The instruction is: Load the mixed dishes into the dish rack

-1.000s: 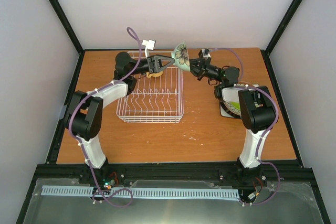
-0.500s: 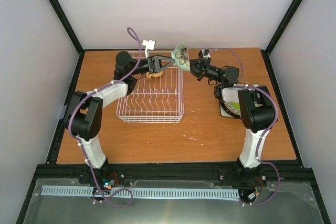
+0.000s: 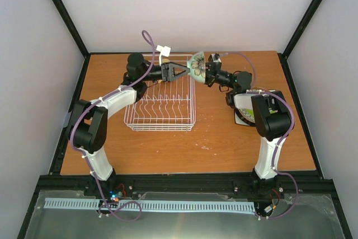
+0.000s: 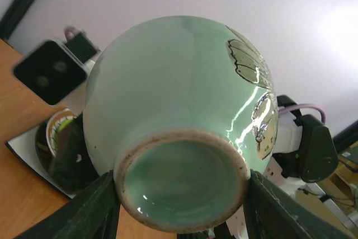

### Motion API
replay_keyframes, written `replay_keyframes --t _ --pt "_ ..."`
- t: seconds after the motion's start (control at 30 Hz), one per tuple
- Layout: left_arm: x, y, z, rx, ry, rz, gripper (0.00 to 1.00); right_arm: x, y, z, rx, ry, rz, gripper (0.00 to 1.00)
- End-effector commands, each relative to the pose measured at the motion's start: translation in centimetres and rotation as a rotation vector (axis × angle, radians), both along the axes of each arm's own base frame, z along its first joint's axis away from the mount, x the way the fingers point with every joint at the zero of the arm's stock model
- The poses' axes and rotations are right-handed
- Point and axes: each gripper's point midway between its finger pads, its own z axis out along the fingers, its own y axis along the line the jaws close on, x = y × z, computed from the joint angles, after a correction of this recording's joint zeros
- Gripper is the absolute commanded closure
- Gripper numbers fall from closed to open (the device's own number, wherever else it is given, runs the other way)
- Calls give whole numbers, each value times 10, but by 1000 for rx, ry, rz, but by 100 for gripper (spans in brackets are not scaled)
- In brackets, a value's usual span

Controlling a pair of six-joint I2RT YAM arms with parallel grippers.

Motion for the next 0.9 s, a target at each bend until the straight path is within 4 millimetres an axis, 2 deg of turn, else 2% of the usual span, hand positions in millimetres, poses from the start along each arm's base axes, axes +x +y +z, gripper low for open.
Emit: replay_keyframes --t 0.0,0.13,0.37,0.67,0.73,0.77,0.87 --pt "-25 -7 32 -12 -125 -51 99 -18 7 23 51 -191 21 64" --pt "-26 -3 34 -4 -134 -33 99 -16 6 20 50 -183 17 61" --pt "-21 12 34 40 -149 15 99 -16 7 17 44 -182 17 49" --pt "-12 34 34 118 -170 89 99 -10 0 12 36 -183 0 48" --pt "-6 38 34 154 -178 114 99 -9 -5 8 23 -185 -5 47" --pt "-2 40 27 193 -157 134 99 -7 -10 5 15 -186 -17 47" --pt "16 46 26 305 -179 205 99 1 -41 -9 -19 -184 -92 47"
